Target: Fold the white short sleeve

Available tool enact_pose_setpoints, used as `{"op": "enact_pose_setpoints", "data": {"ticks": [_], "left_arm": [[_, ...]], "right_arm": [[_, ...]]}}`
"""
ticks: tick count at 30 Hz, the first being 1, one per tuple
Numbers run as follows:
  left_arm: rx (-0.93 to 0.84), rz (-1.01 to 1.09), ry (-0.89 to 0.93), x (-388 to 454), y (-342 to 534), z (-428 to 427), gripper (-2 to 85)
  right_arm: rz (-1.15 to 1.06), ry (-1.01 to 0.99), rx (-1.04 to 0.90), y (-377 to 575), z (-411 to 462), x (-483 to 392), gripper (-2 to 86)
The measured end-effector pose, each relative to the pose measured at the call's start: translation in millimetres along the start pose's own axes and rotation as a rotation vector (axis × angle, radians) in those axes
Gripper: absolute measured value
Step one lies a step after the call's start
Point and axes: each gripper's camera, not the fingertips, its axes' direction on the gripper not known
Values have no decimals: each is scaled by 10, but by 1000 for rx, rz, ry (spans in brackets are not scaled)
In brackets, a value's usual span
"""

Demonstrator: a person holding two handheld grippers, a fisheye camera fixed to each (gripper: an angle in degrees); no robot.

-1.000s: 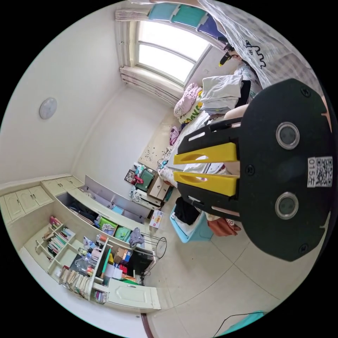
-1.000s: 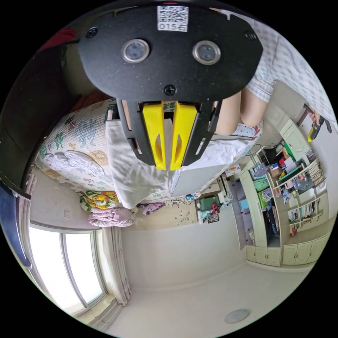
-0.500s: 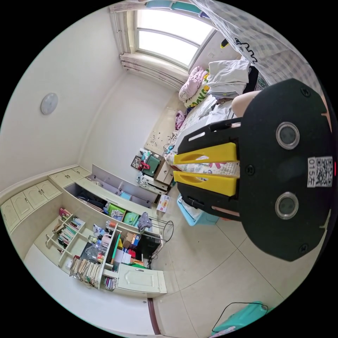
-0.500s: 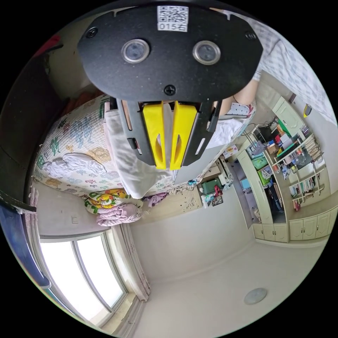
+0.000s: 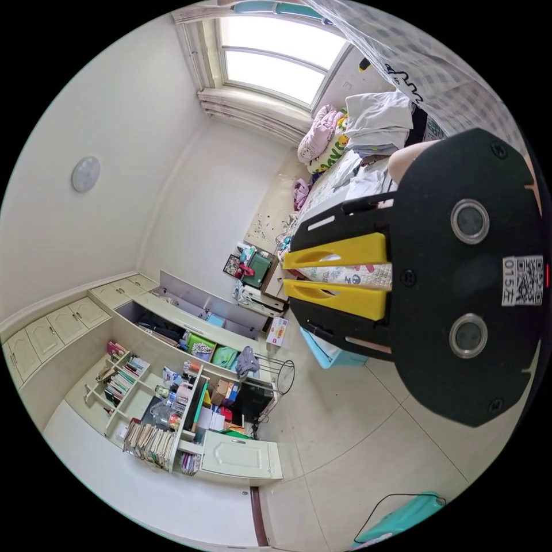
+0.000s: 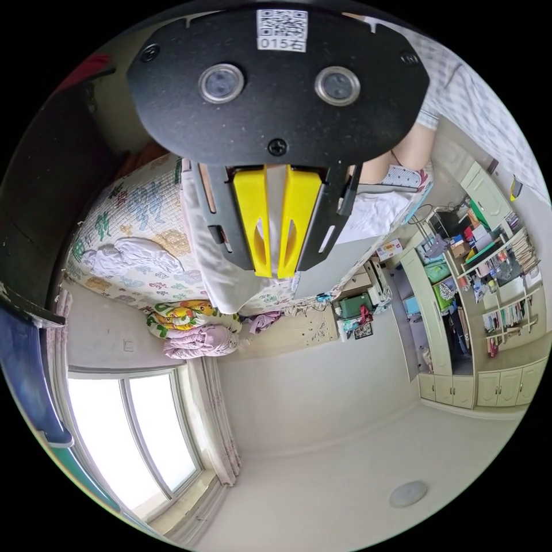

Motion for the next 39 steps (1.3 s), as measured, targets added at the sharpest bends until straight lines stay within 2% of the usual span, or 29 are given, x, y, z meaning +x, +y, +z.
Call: {"op": "enact_pose_setpoints", "data": {"ticks": [9,19,26,34,39], "left_arm": [[-13,53,0,-48,-102,287,39],[-160,104,34,-83,104,987,55],[-153,83,92,-193,137,1393,56],[-237,69,407,231,468,2461,61],[-331,124,484,534,676,2794,66]], "right_arm": [[-56,7,-7,-89,217,-184,12],[-231,72,-180,105,838,-559,43],[-168,-94,-145,70,1044,-553,56],[-140,-255,-136,163,1305,-747,55],[-208,-280,-154,182,1337,-811,57]]}}
